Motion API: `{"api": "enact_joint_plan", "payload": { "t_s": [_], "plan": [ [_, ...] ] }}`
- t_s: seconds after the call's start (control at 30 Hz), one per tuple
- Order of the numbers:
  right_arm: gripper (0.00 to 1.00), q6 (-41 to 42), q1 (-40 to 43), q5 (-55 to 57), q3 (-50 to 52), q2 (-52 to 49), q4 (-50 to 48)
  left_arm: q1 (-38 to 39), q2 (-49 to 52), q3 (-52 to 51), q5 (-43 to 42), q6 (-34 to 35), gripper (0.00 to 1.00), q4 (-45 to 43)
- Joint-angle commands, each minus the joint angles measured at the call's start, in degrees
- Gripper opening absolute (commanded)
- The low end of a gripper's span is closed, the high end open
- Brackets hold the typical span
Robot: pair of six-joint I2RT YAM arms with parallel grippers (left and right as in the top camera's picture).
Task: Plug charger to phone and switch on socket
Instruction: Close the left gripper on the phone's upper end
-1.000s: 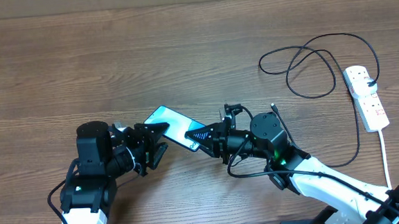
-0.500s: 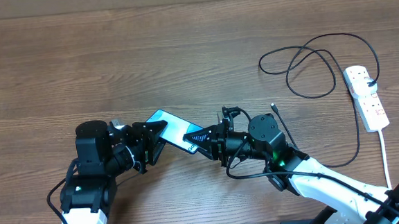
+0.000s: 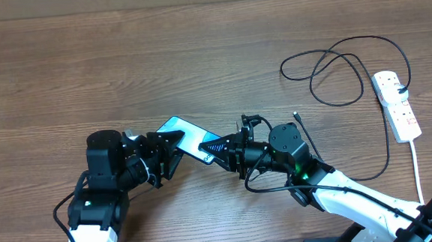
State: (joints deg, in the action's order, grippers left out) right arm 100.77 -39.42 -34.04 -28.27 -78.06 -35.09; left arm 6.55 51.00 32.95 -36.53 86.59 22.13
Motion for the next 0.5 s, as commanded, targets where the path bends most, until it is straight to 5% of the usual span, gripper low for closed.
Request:
{"api": "enact_joint_plan", "payload": {
  "t_s": [0.0, 0.47],
  "plan": [
    [0.04, 0.0, -0.1, 0.5, -1.4, 1.3, -1.2, 1.6, -0.5, -0.3, 2.5, 2.6, 0.47, -0.5],
    [0.04, 4.5, -0.1, 0.3, -1.4, 1.3, 0.4, 1.9, -0.5, -0.3, 2.5, 4.3, 0.34, -3.6]
  ]
}}
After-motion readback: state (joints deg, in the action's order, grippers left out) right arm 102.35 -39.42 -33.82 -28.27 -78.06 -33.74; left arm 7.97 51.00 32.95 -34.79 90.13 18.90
